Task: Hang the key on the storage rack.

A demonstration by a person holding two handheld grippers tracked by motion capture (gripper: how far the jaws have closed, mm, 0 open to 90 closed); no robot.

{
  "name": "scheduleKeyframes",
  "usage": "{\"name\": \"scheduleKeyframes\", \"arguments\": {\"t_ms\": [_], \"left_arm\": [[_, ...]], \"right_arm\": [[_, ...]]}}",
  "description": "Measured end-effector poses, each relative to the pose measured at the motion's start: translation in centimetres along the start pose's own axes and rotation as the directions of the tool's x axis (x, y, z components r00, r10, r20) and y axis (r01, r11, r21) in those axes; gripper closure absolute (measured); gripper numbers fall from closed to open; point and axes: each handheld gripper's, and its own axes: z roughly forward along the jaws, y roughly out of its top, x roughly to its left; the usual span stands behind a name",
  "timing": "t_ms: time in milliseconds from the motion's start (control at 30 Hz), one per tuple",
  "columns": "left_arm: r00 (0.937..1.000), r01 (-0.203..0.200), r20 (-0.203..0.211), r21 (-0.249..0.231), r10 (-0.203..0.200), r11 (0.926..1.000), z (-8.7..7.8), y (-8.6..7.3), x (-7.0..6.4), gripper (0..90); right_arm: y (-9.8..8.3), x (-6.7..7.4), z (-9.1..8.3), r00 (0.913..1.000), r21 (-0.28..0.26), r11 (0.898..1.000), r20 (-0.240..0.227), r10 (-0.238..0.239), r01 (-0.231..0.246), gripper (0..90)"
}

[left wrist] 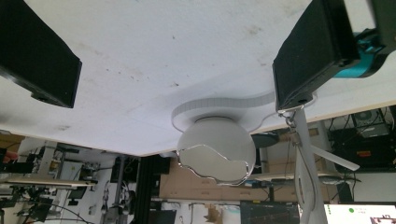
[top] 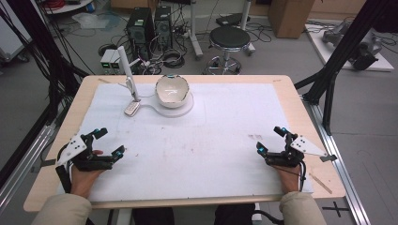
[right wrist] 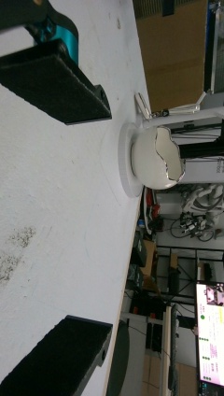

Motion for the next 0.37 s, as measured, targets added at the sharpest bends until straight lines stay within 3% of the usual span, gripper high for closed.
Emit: {"name": "scheduleKeyframes", "arguments": {"t_ms": [367], "left_arm": [[0.9981, -0.019, -0.06, -0.046, 0.016, 0.9988, -0.49, -0.25, -0.4, 1.7]], "right_arm": [[-0.01, 0.05, -0.01, 0.9999, 0.004, 1.0, 0.01, 0.007, -0.007, 0.4]]}}
